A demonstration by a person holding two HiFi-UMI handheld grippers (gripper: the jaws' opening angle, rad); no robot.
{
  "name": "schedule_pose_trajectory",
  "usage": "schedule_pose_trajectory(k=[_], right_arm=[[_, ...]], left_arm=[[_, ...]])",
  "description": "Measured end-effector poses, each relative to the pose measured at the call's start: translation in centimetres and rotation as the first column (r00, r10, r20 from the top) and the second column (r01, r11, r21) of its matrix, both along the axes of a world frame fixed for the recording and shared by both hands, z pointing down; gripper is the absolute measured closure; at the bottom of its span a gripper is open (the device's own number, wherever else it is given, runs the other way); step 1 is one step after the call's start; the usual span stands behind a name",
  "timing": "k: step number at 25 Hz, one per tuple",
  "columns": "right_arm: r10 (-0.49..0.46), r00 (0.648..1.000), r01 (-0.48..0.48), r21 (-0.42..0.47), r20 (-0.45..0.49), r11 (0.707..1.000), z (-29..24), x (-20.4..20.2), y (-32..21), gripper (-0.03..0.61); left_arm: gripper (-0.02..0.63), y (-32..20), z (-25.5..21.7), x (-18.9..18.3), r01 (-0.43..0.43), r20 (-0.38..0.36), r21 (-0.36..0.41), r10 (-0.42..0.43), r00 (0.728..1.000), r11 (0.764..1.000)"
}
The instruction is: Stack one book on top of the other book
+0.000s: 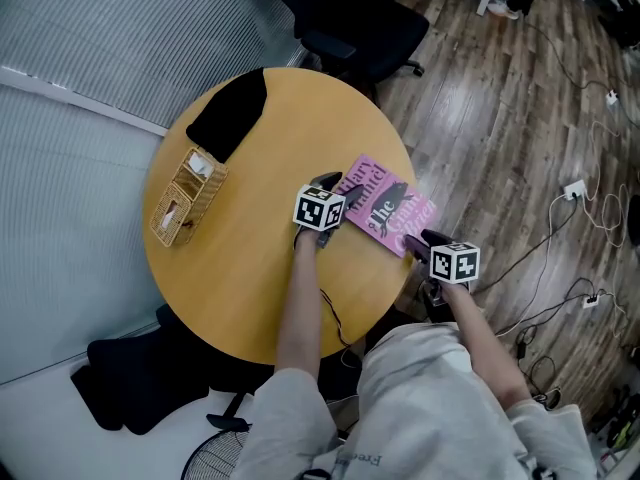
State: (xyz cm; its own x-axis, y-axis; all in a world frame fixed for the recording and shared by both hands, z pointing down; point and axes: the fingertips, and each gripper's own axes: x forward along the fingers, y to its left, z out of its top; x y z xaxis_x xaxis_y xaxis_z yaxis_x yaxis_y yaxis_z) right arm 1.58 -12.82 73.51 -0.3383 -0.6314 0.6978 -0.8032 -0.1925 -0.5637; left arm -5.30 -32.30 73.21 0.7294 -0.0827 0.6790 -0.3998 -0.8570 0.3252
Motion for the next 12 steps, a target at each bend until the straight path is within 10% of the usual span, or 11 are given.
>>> schedule_pose_trajectory(k=[6, 12], right_arm=[[-0.040, 0.999, 0.040, 0.018, -0.010, 0.999, -0.1, 1.0, 0.8, 0.360], [-0.111, 0.993, 0.115, 0.091, -0.049, 0.989, -2.0, 3.6, 0.9, 0.360]], left_arm=[[0.328, -1.2, -3.3, -2.3, 0.163, -0.080, 0.056, -0.158, 0.984, 0.985], [0.328, 2.8, -6.1, -5.8, 0.378, -0.133, 0.087, -0.365, 0.922, 0.922]])
